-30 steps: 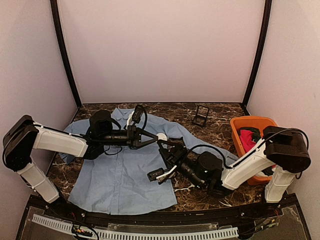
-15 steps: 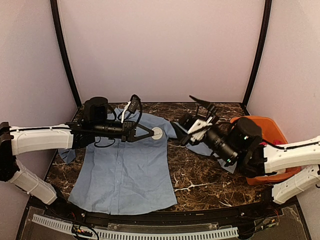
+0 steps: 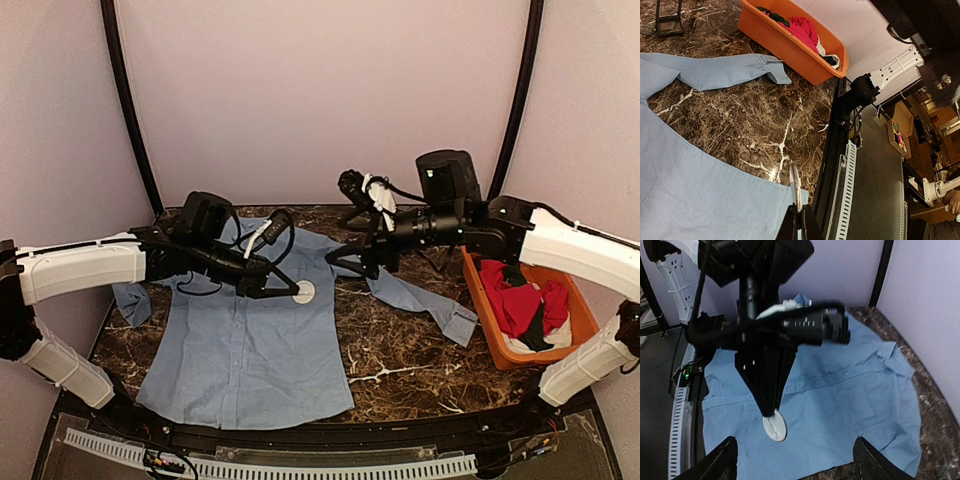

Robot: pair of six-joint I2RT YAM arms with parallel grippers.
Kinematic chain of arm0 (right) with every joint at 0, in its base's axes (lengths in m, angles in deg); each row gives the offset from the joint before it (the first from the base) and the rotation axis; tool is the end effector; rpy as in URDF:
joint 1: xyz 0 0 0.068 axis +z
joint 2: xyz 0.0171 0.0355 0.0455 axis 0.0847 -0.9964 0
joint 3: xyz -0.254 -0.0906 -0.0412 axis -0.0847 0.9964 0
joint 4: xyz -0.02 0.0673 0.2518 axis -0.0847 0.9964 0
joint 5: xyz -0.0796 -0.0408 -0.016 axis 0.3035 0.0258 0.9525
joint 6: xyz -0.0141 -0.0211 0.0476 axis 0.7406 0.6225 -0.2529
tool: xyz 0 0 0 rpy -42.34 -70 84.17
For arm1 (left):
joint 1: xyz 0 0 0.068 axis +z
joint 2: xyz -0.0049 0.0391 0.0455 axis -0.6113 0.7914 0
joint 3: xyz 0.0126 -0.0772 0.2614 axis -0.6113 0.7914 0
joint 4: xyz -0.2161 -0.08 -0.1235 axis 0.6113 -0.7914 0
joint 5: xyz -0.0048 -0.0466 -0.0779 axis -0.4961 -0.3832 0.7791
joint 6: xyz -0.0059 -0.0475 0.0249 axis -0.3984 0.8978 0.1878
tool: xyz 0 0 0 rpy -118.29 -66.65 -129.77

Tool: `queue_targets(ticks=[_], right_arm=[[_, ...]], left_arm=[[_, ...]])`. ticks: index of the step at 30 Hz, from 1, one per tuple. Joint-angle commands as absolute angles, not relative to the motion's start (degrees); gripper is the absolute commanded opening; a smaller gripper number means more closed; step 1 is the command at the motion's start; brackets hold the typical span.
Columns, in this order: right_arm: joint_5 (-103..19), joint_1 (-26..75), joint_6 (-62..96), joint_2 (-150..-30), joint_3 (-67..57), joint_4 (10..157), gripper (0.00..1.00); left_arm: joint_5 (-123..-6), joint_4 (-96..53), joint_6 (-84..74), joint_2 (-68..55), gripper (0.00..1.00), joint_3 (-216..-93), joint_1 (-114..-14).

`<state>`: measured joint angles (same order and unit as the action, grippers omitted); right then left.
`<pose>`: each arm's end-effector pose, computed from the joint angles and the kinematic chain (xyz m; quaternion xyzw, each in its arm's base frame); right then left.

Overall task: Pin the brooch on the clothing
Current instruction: Pass from the left arm to the right

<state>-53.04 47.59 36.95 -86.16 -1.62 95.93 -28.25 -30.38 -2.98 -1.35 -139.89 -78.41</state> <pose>0.1815 0.2553 0.3754 -0.5142 0.6189 0.3217 0.4990 0.2196 -0.2220 0.2823 0.3701 0.7373 -0.5017 0.2601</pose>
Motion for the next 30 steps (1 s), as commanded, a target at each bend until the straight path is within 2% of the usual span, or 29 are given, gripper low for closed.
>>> queue_targets(ticks=[1, 14, 30], right_arm=[[-76.27, 43.3, 28.78, -89.63, -2.64, 106.74, 0.73], [-93.88, 41.41, 20.94, -104.46, -8.69, 106.86, 0.47], [-93.53, 43.3, 21.62, -111.56, -11.39, 102.3, 0.41]], left_arm=[[-26.27, -42.44, -11.51, -2.28, 0.01, -143.19, -78.36], [-23.72, -52.53, -19.16, -2.01, 0.01, -146.73, -78.8], [-20.77, -50.14, -17.69, -1.9, 0.01, -145.7, -79.08]])
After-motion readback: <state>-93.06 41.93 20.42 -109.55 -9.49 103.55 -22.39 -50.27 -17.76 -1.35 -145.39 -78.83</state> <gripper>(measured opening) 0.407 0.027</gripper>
